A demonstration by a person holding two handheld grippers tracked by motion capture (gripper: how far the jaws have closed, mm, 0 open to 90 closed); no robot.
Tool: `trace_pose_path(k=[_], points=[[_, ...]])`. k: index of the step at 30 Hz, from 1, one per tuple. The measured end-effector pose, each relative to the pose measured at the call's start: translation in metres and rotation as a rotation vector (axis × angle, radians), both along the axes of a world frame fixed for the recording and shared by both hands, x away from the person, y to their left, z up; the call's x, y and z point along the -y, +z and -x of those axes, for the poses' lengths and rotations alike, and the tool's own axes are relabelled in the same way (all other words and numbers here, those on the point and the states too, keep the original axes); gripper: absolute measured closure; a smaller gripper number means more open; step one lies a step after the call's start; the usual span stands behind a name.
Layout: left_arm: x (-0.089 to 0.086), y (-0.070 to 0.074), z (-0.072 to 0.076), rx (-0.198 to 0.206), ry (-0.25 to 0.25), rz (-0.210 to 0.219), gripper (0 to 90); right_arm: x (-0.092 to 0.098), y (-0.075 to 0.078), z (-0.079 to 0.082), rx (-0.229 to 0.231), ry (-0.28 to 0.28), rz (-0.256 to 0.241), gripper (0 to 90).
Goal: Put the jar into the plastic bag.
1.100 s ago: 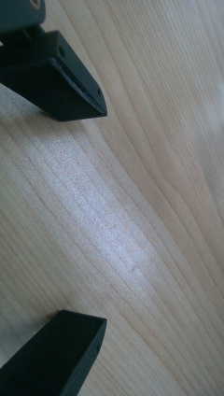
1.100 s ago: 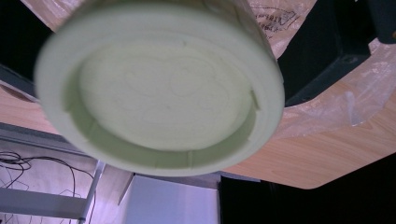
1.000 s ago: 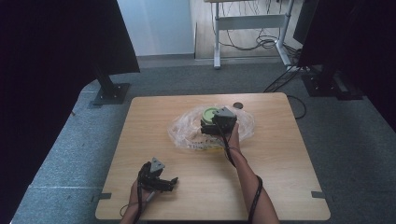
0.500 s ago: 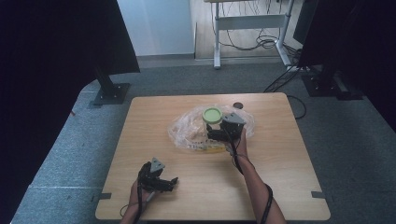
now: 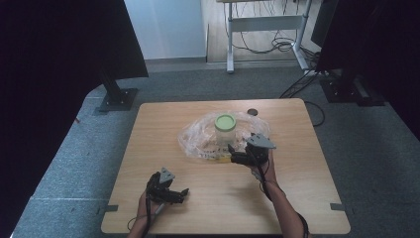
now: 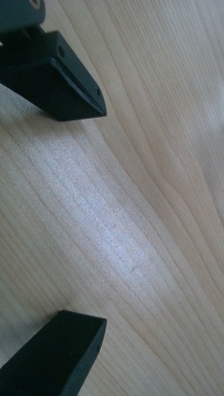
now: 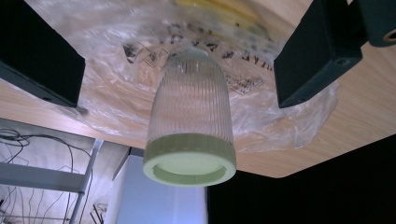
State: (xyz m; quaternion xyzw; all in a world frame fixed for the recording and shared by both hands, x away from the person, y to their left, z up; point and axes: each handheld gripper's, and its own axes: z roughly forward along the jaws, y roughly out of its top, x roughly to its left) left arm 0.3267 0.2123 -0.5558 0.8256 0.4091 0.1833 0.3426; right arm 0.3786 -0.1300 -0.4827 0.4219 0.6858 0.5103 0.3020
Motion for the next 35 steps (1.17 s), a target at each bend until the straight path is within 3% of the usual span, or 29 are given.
trace_pose_path(k=[9,13,18,26,35], points=[[0.000,0.000,0.000,-0.001,-0.001,-0.001,1.5,0.026,-0.010,0.040,0.000,0.023,0.000,2.2],[0.000,0.000,0.000,-0.001,0.000,-0.001,1.5,0.036,-0.020,0.056,-0.023,0.019,-0.018,2.5],[0.000,0.000,0.000,0.000,0.000,-0.001,1.5,0.042,-0.033,0.070,-0.049,0.023,-0.002,2.5],[0.000,0.000,0.000,0.000,0.000,-0.001,1.5,0.049,-0.052,0.079,-0.101,-0.011,0.014,2.6],[0.000,0.000,0.000,-0.001,0.000,0.000,1.5,0.057,-0.058,0.076,-0.127,-0.079,-0.016,2.4]])
